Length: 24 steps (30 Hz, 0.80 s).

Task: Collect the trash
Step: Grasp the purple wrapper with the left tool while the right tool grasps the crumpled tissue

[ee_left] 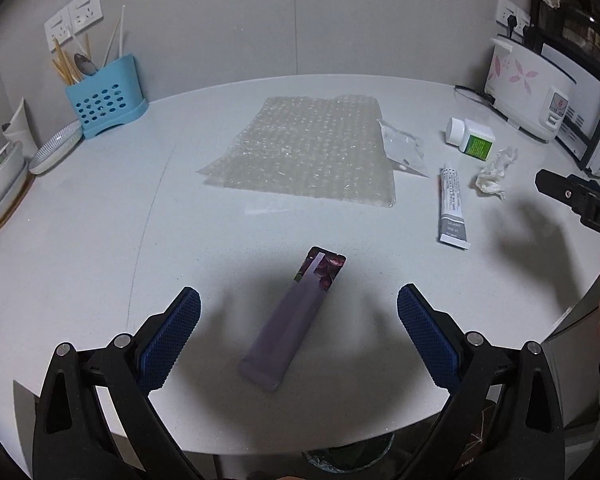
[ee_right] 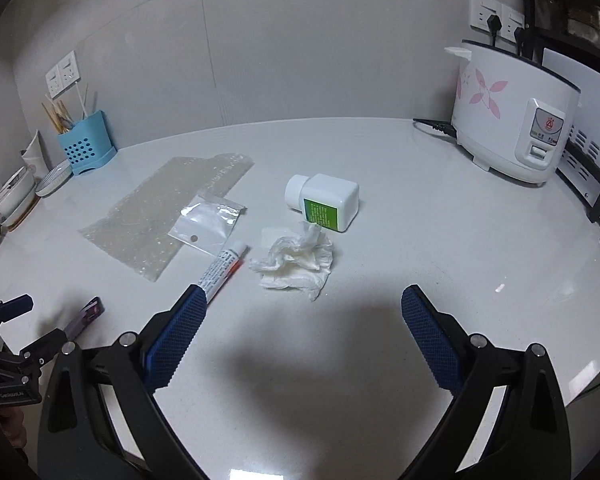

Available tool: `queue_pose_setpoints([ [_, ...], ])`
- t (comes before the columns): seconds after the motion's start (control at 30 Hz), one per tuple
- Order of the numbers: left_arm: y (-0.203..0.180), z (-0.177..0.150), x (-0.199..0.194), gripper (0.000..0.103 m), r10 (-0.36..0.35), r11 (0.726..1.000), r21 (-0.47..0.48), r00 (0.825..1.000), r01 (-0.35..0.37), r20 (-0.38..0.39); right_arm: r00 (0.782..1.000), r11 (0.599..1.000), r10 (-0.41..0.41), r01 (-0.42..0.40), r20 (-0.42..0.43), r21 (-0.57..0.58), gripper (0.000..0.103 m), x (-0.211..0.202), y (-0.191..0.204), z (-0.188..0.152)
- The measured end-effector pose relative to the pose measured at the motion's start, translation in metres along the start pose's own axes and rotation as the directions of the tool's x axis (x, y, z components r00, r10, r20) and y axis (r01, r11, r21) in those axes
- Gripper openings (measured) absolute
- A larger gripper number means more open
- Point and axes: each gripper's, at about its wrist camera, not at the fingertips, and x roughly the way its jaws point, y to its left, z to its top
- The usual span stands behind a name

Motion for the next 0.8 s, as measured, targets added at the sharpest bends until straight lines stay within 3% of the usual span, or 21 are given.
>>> queue_pose_setpoints([
  [0.27,0.003,0.008,0.027,0.09,-0.001,1.0,0.026,0.997,0.003,-0.071,0.997,0.999,0.017,-0.013,-0.08,0.047,0.094,0.05,-0.004,0.016],
  [0.63,0.005,0.01,0.04,0.065,-0.012,1.0,0.007,0.985,0.014,-0.17,0.988,0.997,-0.004,0.016,-0.152,0.079,0.086,0.086,0.003,0.026],
  [0.73,0.004,0.01,0.037,0.05,-0.009,1.0,0.005,0.984,0.01,-0.179,0.984,0.995,-0.005,0.022,-0.176,0.097,0.08,0.092,0.001,0.028],
  [0.8,0.002,0.01,0.034,0.031,-0.018,1.0,0.009,0.983,0.02,-0.182,0.983,0.994,-0.01,0.03,-0.184,0.103,0.074,0.095,-0.001,0.029],
])
